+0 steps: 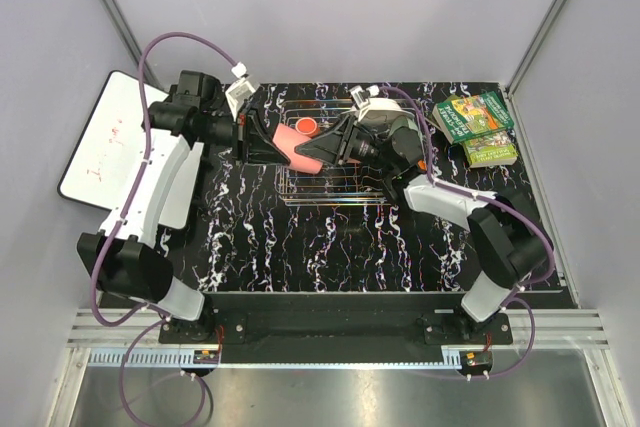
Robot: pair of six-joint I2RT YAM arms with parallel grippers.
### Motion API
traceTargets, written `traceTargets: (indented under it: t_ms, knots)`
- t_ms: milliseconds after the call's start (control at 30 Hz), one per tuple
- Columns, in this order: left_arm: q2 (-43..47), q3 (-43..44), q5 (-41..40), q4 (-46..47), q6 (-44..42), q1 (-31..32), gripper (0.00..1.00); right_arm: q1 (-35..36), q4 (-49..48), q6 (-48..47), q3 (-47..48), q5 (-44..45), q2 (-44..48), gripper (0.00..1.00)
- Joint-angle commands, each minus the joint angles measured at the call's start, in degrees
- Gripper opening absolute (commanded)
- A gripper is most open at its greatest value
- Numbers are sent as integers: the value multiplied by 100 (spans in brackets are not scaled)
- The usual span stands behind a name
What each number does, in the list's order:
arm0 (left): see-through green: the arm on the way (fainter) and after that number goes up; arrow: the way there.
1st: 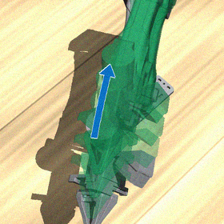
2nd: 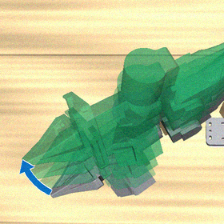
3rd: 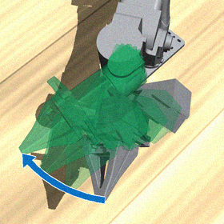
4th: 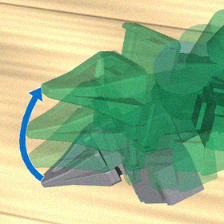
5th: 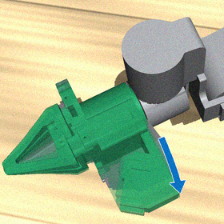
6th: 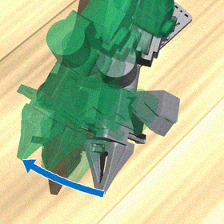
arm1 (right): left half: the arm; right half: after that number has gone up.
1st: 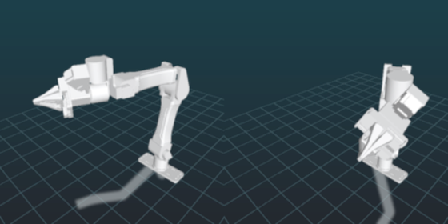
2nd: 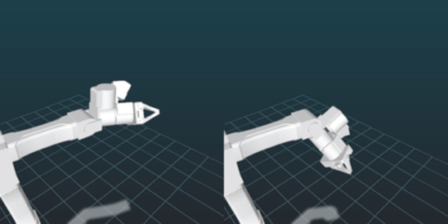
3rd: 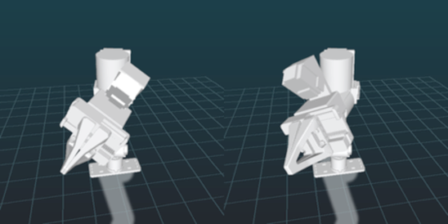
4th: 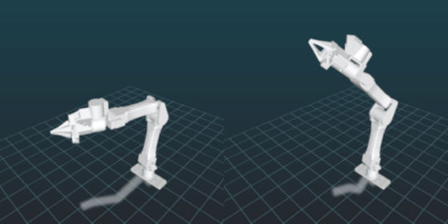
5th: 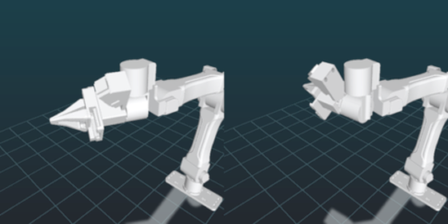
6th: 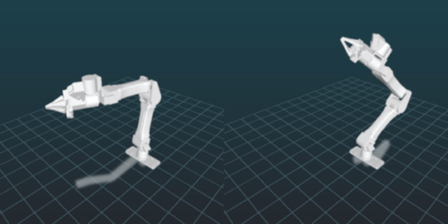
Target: Load the mixed dishes into the dish rack
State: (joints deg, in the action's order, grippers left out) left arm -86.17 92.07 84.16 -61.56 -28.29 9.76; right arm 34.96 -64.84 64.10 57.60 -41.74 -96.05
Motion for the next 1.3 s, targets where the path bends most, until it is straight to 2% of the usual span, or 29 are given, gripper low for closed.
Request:
traceTargets:
  t_ms: [0,33,67,133,167,200,233,300,333,400,433,467,567,600,633,700,867,900,967,1267]
  knots:
    - [-23,417,1112,259,-168,-290,2,20,339,-238,243,-291,323,0]
    - [-23,434,1068,259,-133,-316,8,20,662,-448,243,-283,437,0]
    - [-14,434,980,267,-80,-343,33,11,822,-546,243,-256,499,0]
    - [-22,434,620,276,165,-352,56,11,1504,-941,338,-230,709,0]
    - [4,400,384,276,340,-421,87,11,1875,-1143,400,-169,797,0]
    - [13,364,304,294,394,-492,99,11,2366,-1693,505,-133,885,0]
    - [47,329,268,294,421,-580,99,11,3415,-2020,741,6,1069,0]
    - [188,215,128,285,456,-931,99,20,4623,-3010,1049,270,1272,0]
    - [241,171,5,294,482,-975,99,20,5760,-3295,1417,576,1290,0]
    - [373,118,-530,294,465,-1344,99,72,6891,-4040,1866,955,1238,0]
    - [408,31,-767,285,430,-1406,99,107,7837,-4228,2347,1409,1090,0]
    - [478,-13,-1300,285,465,-1476,99,151,8290,-4395,2630,1657,975,0]
    - [627,-434,-2128,862,920,-1512,99,537,10004,-5063,3983,2887,194,0]
    - [663,-566,-2280,1030,1070,-1521,99,764,10408,-5343,4378,3186,-365,0]
    - [689,-776,-2412,1154,1167,-1547,99,836,11143,-5424,5148,3659,-658,0]
    - [689,-910,-2597,1322,1230,-1556,99,924,11911,-5539,6134,4039,-1464,0]
    - [628,-1121,-2571,1331,1203,-1661,99,1136,12933,-5741,7693,4682,-2663,0]
    - [645,-1174,-2563,1331,1186,-1679,99,1162,13327,-5768,8287,4918,-3047,0]
    - [680,-1235,-2492,1331,1090,-1732,99,1206,13576,-5794,8722,5122,-3384,0]
    - [725,-1438,-2316,1331,984,-1828,99,1206,13550,-5856,8830,5360,-3850,0]
